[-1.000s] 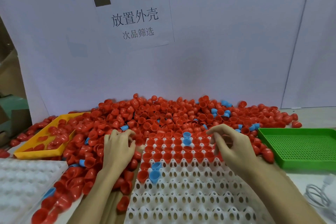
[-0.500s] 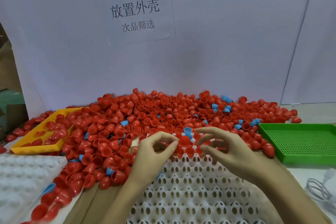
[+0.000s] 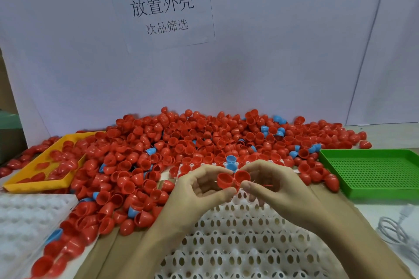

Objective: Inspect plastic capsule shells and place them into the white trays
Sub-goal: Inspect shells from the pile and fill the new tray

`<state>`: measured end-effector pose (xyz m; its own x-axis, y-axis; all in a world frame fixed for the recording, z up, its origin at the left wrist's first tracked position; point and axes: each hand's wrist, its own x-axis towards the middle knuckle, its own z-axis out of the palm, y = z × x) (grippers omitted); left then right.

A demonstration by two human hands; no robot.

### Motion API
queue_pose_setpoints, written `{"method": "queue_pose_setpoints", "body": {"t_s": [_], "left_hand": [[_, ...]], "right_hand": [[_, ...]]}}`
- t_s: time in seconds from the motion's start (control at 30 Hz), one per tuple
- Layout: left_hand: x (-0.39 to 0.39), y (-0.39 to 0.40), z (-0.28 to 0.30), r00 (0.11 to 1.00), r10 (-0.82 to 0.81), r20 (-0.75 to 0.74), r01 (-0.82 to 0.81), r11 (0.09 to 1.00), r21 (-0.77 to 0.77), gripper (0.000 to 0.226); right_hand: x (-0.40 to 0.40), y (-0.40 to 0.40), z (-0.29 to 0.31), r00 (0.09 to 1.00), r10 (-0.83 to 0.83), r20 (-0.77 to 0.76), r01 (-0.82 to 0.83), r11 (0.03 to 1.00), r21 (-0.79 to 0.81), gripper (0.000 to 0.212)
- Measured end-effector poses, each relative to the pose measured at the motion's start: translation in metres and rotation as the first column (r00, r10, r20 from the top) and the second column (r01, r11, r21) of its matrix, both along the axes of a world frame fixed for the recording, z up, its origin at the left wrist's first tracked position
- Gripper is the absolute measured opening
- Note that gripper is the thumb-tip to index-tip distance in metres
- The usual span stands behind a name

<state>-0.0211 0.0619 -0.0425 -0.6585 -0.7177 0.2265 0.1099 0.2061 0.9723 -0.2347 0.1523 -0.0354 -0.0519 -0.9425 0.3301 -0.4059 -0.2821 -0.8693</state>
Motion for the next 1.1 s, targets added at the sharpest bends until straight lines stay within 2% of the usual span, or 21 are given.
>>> {"method": "queue_pose_setpoints", "body": {"t_s": [0.2, 0.37, 0.57, 0.73, 0.87, 1.0, 1.1], "left_hand": [[-0.0006, 0.0028, 0.0012, 0.999, 0.032, -0.021, -0.033, 0.998, -0.058, 0.027], [0.0012, 0.0014, 0.0003, 0.999, 0.051, -0.002, -0.051, 0.993, -0.106, 0.033], [-0.0006, -0.0017, -0.0039, 0.999, 0.032, -0.013, -0.034, 0.989, -0.147, 0.044], [-0.0016, -0.0032, -0.0065, 0.997, 0.029, -0.068, -0.038, 0.991, -0.128, 0.032], [-0.0012, -0.0033, -0.0062, 0.999, 0.033, -0.04, -0.038, 0.989, -0.142, 0.026], [-0.0039, 0.001, -0.0068, 0.999, 0.02, -0.028, -0.023, 0.994, -0.103, 0.026], [-0.0048, 0.0032, -0.0072, 0.999, 0.041, -0.004, -0.041, 0.99, -0.134, 0.02]], "right_hand": [[0.001, -0.0004, -0.0024, 0.999, 0.021, 0.029, -0.02, 1.0, -0.003, 0.021], [0.0015, 0.0002, -0.0032, 0.994, 0.068, 0.088, -0.07, 0.997, 0.02, 0.031], [0.0027, 0.0004, -0.0024, 0.995, 0.041, 0.09, -0.04, 0.999, -0.013, 0.033], [0.0033, 0.0018, -0.0013, 0.996, 0.038, 0.086, -0.037, 0.999, -0.011, 0.034], [0.0046, 0.0034, -0.0007, 0.995, 0.021, 0.094, -0.022, 1.0, 0.008, 0.036], [0.0062, 0.0054, 0.0017, 0.995, 0.015, 0.095, -0.016, 1.0, 0.013, 0.028], [0.0086, 0.0062, 0.002, 0.995, 0.007, 0.1, -0.009, 1.0, 0.018, 0.024]]}}
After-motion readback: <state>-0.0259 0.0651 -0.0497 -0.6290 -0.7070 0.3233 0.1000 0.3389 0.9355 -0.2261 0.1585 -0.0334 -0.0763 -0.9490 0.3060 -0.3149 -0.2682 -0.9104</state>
